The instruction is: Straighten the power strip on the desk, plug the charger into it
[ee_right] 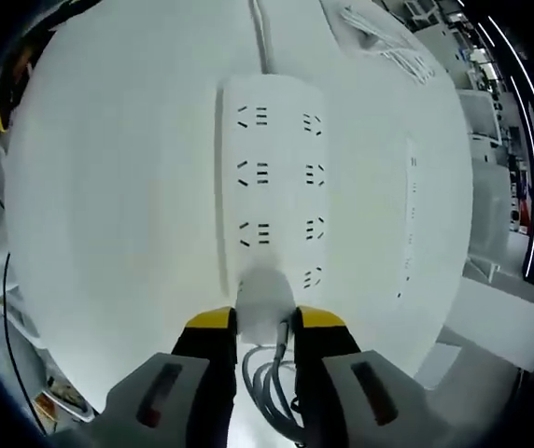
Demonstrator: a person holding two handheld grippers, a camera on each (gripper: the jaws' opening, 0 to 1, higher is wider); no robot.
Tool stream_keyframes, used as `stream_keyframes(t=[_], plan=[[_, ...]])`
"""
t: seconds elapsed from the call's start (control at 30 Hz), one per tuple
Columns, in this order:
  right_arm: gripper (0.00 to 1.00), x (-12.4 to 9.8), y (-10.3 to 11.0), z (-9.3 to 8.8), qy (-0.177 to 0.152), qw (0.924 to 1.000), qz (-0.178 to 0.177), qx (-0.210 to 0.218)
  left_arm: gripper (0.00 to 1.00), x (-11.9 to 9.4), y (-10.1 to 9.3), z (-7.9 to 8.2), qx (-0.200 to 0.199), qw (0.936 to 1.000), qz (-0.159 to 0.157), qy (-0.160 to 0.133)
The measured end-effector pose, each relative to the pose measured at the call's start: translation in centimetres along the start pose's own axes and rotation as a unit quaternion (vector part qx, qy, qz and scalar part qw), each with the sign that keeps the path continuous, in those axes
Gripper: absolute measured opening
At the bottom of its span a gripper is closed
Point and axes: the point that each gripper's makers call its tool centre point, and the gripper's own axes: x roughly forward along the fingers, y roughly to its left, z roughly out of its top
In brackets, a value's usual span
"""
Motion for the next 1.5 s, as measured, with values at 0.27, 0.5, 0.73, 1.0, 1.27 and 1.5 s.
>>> stream_keyframes(t=[0.27,0.5,0.73,1.0,1.27,1.5], plan=[[0.20,0.5,0.5,-0.2,-0.012,0.9996,0.025,0.006,0.99,0.2,0.0,0.6,0.005,1.0000,0.001,-0.005],[0.20,0.7,0.3,-0.1,-0.027,0.9994,0.016,0.014,0.99,0.8,-0.6,0.0,0.003,1.0000,-0.005,0.002],[0.21,0.6,0.4,-0.1,-0.032,0.9994,-0.008,0.009,0.99,0.8,-0.7,-0.5,-0.007,1.0000,-0.006,0.002],[0.23,0.6,0.5,0.2,-0.048,0.9977,-0.045,-0.014,0.99,0.6,-0.7,-0.7,0.000,0.9999,-0.007,0.013],[0.25,0.8,0.4,0.4,-0.066,0.9964,-0.045,-0.028,0.99,0.5,-0.6,-0.8,0.001,0.9999,-0.004,0.015],[0.41,1.2,0.2,0.5,-0.081,0.9951,-0.052,-0.021,0.99,0.2,-0.5,-0.7,0.001,0.9999,-0.004,0.013]])
